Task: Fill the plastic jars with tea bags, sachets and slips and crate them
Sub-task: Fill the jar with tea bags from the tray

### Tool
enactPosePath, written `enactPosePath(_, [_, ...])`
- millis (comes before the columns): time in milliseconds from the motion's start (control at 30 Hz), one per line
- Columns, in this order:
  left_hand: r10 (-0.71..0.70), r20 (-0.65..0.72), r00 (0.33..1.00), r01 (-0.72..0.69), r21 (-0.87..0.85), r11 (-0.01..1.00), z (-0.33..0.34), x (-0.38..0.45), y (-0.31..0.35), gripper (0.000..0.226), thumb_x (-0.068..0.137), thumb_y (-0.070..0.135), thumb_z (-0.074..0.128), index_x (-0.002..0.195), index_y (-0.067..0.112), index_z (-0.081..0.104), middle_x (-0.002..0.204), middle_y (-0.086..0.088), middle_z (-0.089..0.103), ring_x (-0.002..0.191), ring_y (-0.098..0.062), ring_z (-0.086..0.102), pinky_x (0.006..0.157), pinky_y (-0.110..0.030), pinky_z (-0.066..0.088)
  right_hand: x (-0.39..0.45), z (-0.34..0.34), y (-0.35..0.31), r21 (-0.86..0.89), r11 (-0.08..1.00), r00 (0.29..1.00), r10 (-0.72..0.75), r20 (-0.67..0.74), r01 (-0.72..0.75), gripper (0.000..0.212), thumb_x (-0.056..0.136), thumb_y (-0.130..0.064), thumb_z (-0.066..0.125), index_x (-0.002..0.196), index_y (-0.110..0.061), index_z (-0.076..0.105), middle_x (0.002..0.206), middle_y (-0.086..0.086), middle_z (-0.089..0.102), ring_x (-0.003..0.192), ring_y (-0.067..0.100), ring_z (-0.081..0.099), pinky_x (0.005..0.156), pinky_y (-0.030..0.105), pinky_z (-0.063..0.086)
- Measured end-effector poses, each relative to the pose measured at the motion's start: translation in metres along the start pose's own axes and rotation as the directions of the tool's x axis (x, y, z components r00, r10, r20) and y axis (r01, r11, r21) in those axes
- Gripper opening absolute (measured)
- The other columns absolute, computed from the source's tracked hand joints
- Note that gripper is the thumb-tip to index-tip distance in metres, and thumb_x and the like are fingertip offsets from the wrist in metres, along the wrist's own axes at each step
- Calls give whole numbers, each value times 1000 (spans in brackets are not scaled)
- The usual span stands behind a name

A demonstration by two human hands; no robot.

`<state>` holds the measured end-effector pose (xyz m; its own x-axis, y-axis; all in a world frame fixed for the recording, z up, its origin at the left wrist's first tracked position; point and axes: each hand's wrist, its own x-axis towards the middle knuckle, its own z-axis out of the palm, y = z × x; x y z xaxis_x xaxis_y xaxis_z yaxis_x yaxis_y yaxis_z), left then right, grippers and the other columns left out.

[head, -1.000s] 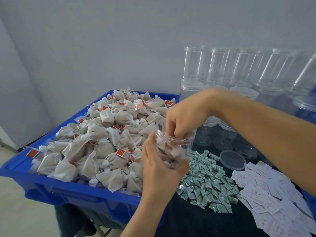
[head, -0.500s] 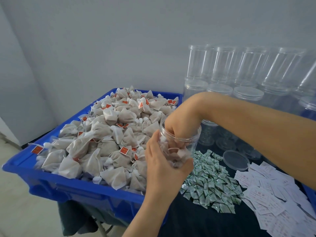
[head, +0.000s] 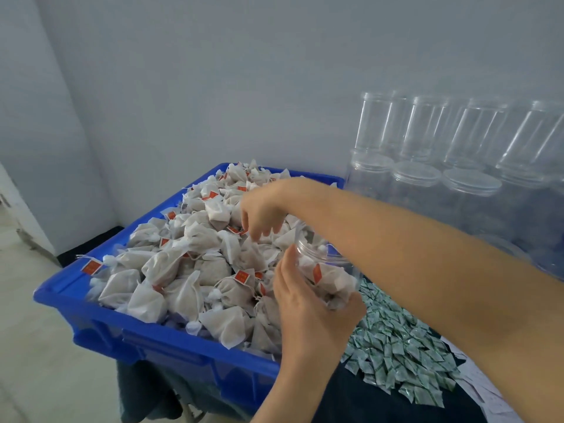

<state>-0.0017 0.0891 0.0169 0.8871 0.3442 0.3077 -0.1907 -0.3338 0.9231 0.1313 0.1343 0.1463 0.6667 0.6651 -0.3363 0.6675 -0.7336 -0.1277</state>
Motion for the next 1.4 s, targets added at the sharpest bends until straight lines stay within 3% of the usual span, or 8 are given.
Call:
enactPosePath(200, [-20, -29, 999, 19, -24, 1000, 0, 3, 0, 102, 60, 31, 77, 142, 33, 16, 132, 15, 26, 125, -13, 31, 104, -39, 40, 21, 17, 3, -17, 999, 993, -40, 108, 42, 52, 95, -5, 64, 145, -4, 48, 135, 12, 61, 79, 11, 66, 62, 16, 57])
enactPosePath(367, [-18, -30, 999, 16, -42, 999, 0, 2, 0, 101, 60, 32, 75, 141, 37, 15, 130, 17, 26, 125, -10, 30, 104, -38, 39, 21, 19, 3, 64, 997, 987, -54, 152, 45, 51, 94, -4, 65, 143, -1, 50, 136, 14, 61, 89, 10, 69, 64, 15, 57])
enactPosePath(500, [-14, -34, 999, 13, -35, 999, 0, 0, 0, 95, 61, 32, 75, 136, 38, 18, 127, 14, 28, 121, -13, 33, 99, -36, 43, 22, 21, -1, 62, 997, 989, -44, 138, 35, 50, 91, -16, 73, 136, 0, 56, 129, 13, 66, 77, 7, 66, 54, 11, 53])
enactPosePath(667, [-34, -19, 999, 32, -85, 996, 0, 0, -3, 94, 60, 33, 76, 135, 40, 19, 127, 16, 28, 114, -1, 34, 82, -15, 41, 19, 22, -2, -106, 994, 985, 16, 171, 2, 53, 89, -41, 74, 127, -6, 64, 124, 11, 69, 108, 23, 70, 91, 29, 58])
enactPosePath(833, [17, -22, 1000, -17, -8, 1000, 2, 1, -3, 98, 63, 33, 77, 138, 39, 15, 134, 17, 25, 123, -3, 25, 98, -21, 32, 9, 18, 6, -128, 992, 994, 22, 111, -8, 48, 89, -40, 74, 125, -10, 65, 122, 6, 67, 104, 20, 68, 73, 22, 55])
enactPosePath(1000, [47, 20, 999, -47, 10, 999, 0, 0, 0, 100, 63, 38, 77, 136, 49, 9, 133, 28, 19, 132, -5, 19, 111, -33, 27, -11, 1, 17, -21, 1000, 997, -18, -68, 17, 11, 93, -34, 70, 95, -24, 67, 102, -3, 65, 82, 12, 61, 63, 19, 50])
enactPosePath(1200, [-53, -29, 998, 51, -77, 996, -1, 1, 0, 104, 54, 42, 75, 139, 41, 16, 139, 10, 27, 131, -11, 30, 108, -39, 37, -62, -33, 39, 421, 895, 953, -10, -304, 144, 8, 90, -22, 75, 89, -22, 67, 88, -6, 69, 60, 0, 68, 54, 12, 52])
enactPosePath(1400, [-49, -58, 997, 42, -118, 992, 1, 1, 0, 104, 53, 40, 75, 141, 34, 21, 138, 6, 31, 131, -14, 33, 109, -41, 37, -114, -29, 67, 589, 766, 924, -19, -381, 258, 13, 86, -13, 77, 92, -18, 68, 73, -13, 75, 75, 7, 74, 65, 15, 56])
